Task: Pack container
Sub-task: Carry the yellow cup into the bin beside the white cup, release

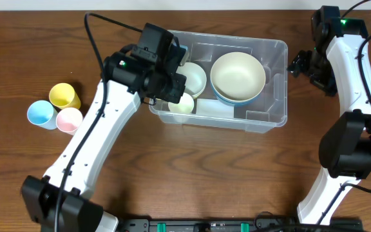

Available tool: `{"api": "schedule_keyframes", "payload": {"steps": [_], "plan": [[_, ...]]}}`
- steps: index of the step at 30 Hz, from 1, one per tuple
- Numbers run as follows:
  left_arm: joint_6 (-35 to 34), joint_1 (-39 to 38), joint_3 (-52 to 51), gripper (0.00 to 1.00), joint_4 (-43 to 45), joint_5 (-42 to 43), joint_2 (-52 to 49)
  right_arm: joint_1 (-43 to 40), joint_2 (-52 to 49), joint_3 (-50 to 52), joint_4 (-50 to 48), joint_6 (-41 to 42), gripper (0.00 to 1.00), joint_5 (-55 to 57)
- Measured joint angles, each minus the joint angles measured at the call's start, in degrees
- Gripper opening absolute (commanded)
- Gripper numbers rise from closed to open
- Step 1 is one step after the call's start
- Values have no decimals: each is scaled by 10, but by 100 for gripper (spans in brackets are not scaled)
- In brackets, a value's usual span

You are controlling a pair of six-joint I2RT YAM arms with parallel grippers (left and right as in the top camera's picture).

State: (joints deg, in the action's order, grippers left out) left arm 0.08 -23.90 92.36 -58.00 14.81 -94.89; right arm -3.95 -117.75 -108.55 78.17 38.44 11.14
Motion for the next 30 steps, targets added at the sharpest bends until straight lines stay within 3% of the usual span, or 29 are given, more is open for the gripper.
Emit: {"api": "schedule_keyframes", "payload": {"steps": [11,30], "plan": [[4,0,0,6,0,0,-64,0,0,0,0,0,99,0],[15,0,0,6,-9,13,-65,0,0,0,0,0,99,0]]}}
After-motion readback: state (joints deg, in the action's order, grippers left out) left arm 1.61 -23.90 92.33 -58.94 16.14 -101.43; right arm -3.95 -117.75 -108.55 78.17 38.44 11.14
